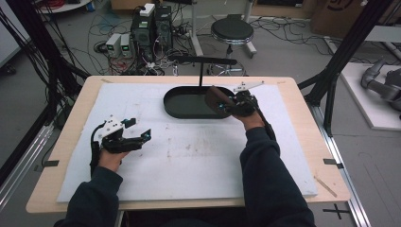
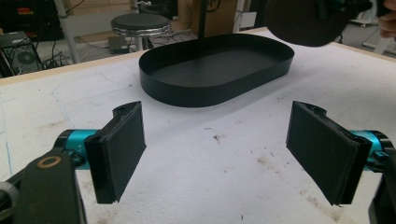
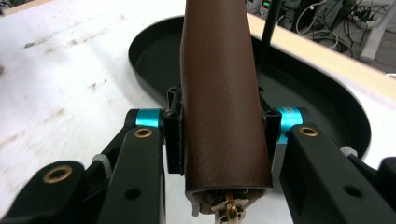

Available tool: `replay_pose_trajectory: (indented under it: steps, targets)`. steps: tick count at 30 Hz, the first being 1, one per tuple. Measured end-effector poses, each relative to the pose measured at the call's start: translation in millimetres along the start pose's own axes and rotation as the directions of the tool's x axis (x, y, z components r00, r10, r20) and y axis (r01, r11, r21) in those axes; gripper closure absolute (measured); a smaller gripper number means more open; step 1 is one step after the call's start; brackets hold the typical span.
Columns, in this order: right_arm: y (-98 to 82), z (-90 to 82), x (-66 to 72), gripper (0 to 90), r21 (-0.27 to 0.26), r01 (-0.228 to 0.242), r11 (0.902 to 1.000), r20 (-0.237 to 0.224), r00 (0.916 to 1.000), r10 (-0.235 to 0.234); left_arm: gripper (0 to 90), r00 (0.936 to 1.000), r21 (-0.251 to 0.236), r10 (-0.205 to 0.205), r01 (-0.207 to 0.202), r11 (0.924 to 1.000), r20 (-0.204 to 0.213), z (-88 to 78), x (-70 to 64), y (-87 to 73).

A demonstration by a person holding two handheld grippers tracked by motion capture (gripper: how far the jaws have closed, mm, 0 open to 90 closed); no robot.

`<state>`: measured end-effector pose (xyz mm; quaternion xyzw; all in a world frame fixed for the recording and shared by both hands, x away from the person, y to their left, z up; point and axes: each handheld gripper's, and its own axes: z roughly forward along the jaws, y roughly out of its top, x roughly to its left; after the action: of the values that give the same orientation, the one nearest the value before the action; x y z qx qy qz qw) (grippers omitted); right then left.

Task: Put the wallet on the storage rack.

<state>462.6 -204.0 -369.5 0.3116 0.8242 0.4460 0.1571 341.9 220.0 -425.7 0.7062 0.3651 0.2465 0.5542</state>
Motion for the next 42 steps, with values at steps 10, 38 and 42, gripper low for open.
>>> replay_pose_trajectory:
  steps: [10, 38, 42]
  targets:
    - [24.0, 54.8, 6.4, 64.5, 0.043, 0.021, 0.9989, -0.016, 0.9997, -0.020, 19.5, 1.0000, 0.001, -0.003, 0.003, 1.0000, 0.004, -0.6, 0.4, 0.2]
    - [15.3, 72.5, -23.7, 41.8, 0.123, -0.129, 0.9839, 0.158, 0.9814, 0.109, 19.7, 0.9999, 0.000, -0.008, 0.008, 1.0000, 0.006, 0.8, 1.2, -0.6]
    - [13.9, 47.0, -25.3, 43.0, 0.089, -0.092, 0.9918, 0.168, 0.9828, 0.076, 19.7, 0.9999, -0.001, -0.009, 0.009, 1.0000, 0.008, 0.7, 1.5, -0.6]
